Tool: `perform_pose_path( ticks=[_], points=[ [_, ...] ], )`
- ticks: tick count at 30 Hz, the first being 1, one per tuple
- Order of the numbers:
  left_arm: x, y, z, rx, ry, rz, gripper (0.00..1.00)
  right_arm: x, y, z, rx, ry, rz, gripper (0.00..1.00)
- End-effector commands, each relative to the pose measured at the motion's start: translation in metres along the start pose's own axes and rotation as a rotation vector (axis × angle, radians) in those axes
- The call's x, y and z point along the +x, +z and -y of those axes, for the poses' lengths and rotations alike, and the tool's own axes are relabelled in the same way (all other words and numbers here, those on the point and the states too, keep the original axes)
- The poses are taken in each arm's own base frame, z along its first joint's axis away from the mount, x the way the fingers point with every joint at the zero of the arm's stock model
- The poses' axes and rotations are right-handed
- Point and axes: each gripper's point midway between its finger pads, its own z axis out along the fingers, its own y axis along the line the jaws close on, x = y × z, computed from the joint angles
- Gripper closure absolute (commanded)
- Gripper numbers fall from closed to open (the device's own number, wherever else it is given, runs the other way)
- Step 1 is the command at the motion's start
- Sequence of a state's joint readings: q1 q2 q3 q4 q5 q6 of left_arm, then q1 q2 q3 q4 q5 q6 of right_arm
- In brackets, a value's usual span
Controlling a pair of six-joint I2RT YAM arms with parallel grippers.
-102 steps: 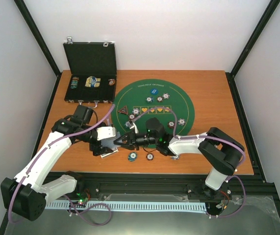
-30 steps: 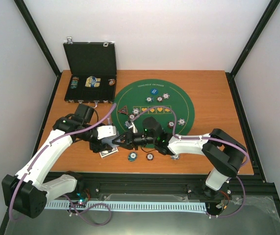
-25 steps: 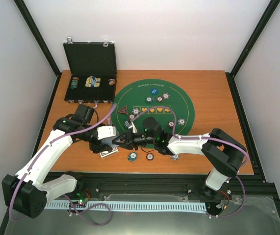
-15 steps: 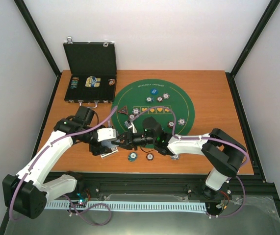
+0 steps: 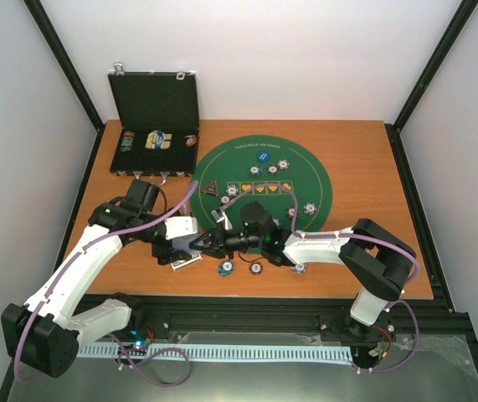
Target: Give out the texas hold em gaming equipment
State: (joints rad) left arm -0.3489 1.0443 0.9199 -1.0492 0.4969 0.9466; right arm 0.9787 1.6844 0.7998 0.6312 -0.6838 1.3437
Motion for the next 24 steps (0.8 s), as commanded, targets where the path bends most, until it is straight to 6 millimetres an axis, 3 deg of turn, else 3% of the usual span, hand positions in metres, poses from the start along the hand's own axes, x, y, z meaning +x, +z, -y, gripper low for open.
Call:
perform_pose_path(
  ticks=[1, 6, 14, 19, 24],
  points=[
    [-0.003, -0.002, 0.004, 0.01, 0.035, 0.008, 0.09, 0.0, 0.006, -0.023, -0.057, -0.058, -0.005, 0.97],
    [0.003, 0.002, 0.008, 0.036, 0.03, -0.01, 0.12, 0.0, 0.005, -0.026, -0.061, -0.062, -0.006, 0.97],
    [0.008, 0.002, 0.007, 0.028, 0.046, -0.036, 0.28, 0.0, 0.006, -0.026, -0.052, -0.062, -0.008, 0.97],
    [0.003, 0.0, 0.006, 0.024, 0.052, -0.017, 0.44, -0.001, 0.007, -0.027, -0.052, -0.062, -0.01, 0.97],
    [0.0, -0.003, 0.005, 0.026, 0.054, -0.018, 0.71, -0.001, 0.008, -0.021, -0.033, -0.054, -0.01, 0.97]
  ],
)
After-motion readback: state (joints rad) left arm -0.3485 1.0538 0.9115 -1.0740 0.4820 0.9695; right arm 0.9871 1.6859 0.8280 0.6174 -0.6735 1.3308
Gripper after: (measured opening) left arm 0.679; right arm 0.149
